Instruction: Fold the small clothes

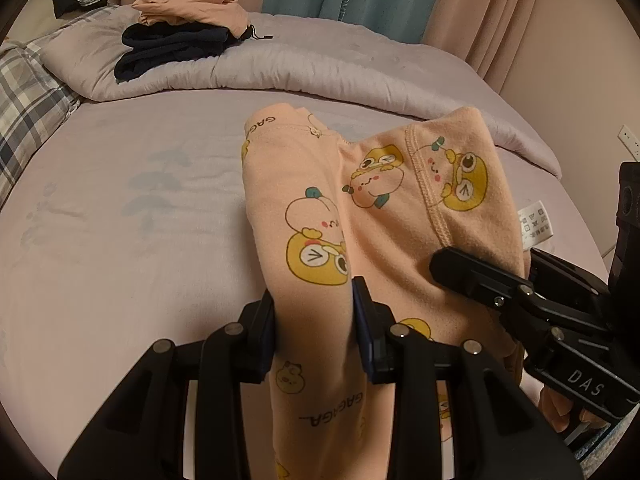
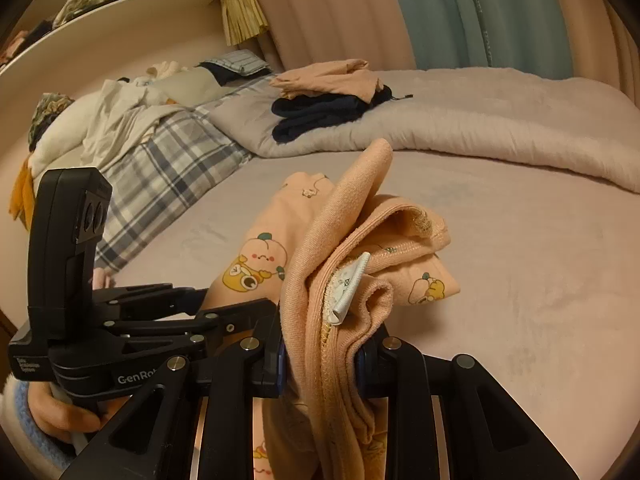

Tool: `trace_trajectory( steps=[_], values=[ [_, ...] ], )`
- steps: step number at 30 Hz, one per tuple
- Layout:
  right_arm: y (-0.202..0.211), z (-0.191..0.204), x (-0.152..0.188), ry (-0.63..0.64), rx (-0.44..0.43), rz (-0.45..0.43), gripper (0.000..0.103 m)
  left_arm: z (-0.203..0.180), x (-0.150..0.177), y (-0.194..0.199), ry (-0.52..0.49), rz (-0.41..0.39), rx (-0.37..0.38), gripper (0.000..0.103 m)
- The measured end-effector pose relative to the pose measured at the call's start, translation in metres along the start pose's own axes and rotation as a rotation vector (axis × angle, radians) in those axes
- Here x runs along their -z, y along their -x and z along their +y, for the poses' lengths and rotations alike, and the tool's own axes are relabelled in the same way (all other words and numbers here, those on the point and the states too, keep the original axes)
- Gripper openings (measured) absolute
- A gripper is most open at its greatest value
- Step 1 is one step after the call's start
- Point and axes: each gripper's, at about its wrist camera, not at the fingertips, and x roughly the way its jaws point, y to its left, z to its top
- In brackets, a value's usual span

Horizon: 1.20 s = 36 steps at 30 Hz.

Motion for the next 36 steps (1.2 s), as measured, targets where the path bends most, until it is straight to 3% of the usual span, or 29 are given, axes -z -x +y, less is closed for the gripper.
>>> trace_trajectory(
  steps=[36],
  values=[
    [-0.058,-0.038,-0.006,-0.081,0.019,0.109,0.027,0.019,-0.019,-0.082,0.025,0.1,-0.048,0.034]
  ],
)
